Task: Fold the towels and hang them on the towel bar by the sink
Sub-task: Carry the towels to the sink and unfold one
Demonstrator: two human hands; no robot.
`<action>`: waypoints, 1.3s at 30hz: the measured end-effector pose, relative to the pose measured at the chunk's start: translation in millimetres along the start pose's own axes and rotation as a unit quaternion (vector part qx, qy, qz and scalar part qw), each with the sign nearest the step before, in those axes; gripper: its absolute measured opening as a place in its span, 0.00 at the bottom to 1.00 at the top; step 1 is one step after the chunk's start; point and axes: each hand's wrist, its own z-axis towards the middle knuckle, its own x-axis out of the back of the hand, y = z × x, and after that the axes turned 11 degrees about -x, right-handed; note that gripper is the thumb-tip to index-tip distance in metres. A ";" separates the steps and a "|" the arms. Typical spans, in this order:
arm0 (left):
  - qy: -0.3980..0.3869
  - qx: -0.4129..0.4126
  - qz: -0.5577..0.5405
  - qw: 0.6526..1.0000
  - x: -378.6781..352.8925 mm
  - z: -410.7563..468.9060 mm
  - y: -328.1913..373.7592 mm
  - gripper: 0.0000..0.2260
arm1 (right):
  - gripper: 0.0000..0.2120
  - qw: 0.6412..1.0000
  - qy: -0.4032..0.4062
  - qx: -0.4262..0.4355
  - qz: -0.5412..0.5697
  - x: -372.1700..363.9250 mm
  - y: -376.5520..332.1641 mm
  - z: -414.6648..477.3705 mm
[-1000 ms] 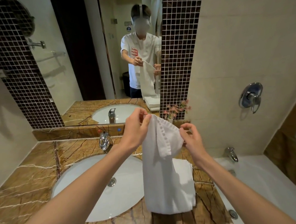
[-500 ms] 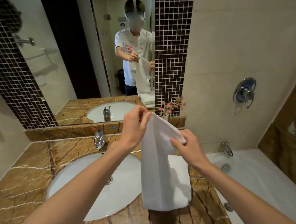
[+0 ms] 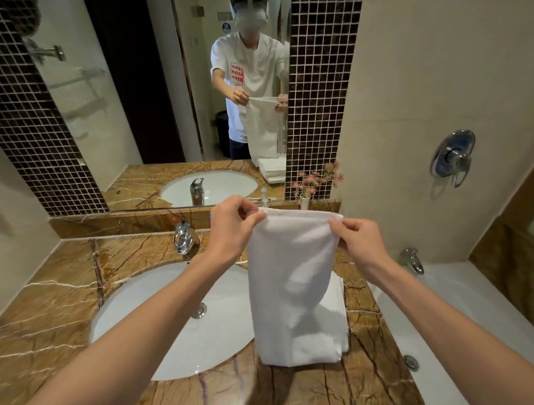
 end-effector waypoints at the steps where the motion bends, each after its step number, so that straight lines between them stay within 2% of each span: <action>1: 0.003 0.008 -0.002 1.000 0.7 -0.6 -1.9 0.06 | 0.14 1.000 0.000 -0.002 0.009 -3.1 -1.1 0.9; 6: 0.022 0.033 -0.023 0.999 1.8 -3.6 -12.6 0.07 | 0.10 0.999 0.035 0.012 0.012 -19.5 -7.2 2.0; 8: 0.020 0.051 -0.043 0.998 2.2 -4.3 -17.5 0.13 | 0.07 0.998 0.049 0.023 0.023 -23.8 -9.9 2.4; 10: 0.003 0.064 -0.045 0.997 2.6 -4.5 -24.2 0.17 | 0.12 0.998 0.055 0.018 0.035 -26.8 -11.5 4.8; 12: -0.015 0.067 -0.036 0.997 4.0 -5.3 -29.7 0.12 | 0.16 0.997 0.061 0.005 0.035 -29.8 -13.6 5.6; 15: -0.026 0.065 -0.038 0.997 7.1 -6.4 -36.3 0.05 | 0.08 0.998 0.061 0.009 0.011 -34.5 -16.4 5.6; 18: -0.028 0.066 -0.057 0.996 10.6 -6.4 -41.2 0.01 | 0.07 0.998 0.052 0.022 -0.017 -38.7 -19.6 5.3; 23: -0.034 0.090 -0.116 0.989 17.3 -13.3 -52.0 0.01 | 0.09 0.994 0.031 0.080 -0.072 -55.6 -29.1 3.8; 26: -0.048 0.118 -0.154 0.980 25.5 -20.0 -60.6 0.04 | 0.07 0.994 0.020 0.088 -0.069 -69.6 -38.6 4.6; 31: -0.071 0.152 -0.190 0.967 42.1 -29.4 -72.2 0.01 | 0.11 0.991 -0.004 0.098 -0.090 -89.5 -53.0 7.1; 34: -0.061 0.148 -0.191 0.968 53.0 -31.3 -71.2 0.02 | 0.11 0.990 -0.024 0.104 -0.091 -99.4 -58.5 9.6; 39: 0.030 0.139 -0.191 0.971 78.3 -20.0 -46.7 0.05 | 0.11 0.988 -0.062 0.129 -0.065 -112.9 -70.1 17.0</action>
